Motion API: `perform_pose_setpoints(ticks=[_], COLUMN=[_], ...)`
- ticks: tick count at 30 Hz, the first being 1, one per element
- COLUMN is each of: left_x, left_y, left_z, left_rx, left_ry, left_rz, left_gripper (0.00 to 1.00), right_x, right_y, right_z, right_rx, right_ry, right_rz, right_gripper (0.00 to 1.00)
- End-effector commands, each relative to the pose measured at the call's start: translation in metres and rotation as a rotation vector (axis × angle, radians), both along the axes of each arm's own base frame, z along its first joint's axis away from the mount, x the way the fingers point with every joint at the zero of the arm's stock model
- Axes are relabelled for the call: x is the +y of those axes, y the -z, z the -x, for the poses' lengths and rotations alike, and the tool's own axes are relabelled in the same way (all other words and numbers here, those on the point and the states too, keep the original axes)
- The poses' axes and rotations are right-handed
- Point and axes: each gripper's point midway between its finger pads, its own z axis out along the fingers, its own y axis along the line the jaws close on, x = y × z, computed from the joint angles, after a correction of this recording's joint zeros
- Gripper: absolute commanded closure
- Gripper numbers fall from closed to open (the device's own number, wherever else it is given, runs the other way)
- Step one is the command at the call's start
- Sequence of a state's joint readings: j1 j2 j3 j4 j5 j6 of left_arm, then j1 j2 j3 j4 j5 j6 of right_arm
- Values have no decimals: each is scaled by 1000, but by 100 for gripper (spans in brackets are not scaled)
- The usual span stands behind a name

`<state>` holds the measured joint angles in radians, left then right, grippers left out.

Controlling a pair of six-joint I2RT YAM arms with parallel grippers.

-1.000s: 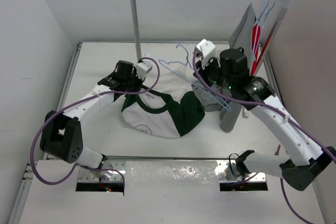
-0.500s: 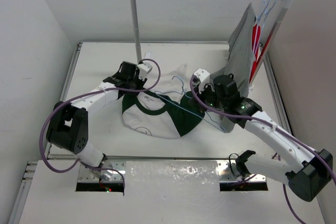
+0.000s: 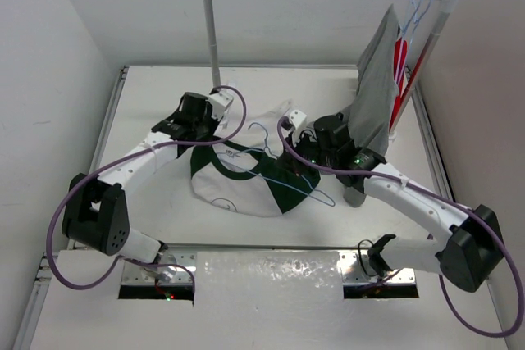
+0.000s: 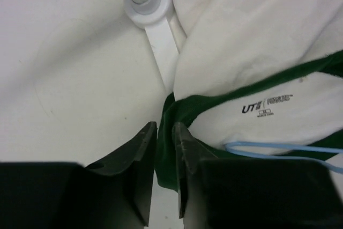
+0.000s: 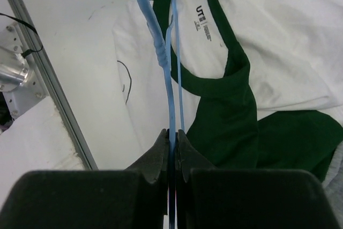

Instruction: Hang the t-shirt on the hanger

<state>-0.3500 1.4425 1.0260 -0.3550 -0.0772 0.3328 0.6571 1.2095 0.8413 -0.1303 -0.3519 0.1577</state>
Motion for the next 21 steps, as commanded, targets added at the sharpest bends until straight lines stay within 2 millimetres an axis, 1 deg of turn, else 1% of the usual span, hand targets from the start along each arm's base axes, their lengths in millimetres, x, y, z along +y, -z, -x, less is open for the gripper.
perform_pose_setpoints(ticks=[1,3,4,5,7,8,10,11,14,17,19,21], left_x=[-3,-8,-13,-15,-19,-19,-18,-18,-18,-7,-7,-5], left_y=[7,9,9,8,7,10,14,20,28,32,32,34], left_z=[7,12,15,16,17,16,15,15,14,4,-1,-5], left_rx=[46,67,75,78,78,83,93,109,128,100,85,74], left_ry=[33,60,83,92,106,107,103,100,90,39,32,21], left_rz=[2,20,40,51,65,62,52,52,43,-8,-11,-24], left_gripper=[84,79,73,65,60,55,51,49,50,56,61,75], right_x=[16,14,14,13,14,16,19,20,20,20,20,20], right_y=[-35,-35,-33,-33,-30,-32,-27,-26,-19,-17,-14,-16], right_z=[-13,-16,-17,-18,-18,-19,-20,-21,-21,-19,-18,-17], right_rx=[-92,-97,-98,-99,-100,-109,-91,-85,-72,-65,-59,-64], right_ry=[-26,-17,-14,-10,-14,-16,-18,-21,-20,-24,-22,-22], right_rz=[-74,-55,-46,-42,-46,-56,-54,-55,-48,-51,-55,-62], right_gripper=[100,100,100,100,100,100,100,100,100,100,100,100])
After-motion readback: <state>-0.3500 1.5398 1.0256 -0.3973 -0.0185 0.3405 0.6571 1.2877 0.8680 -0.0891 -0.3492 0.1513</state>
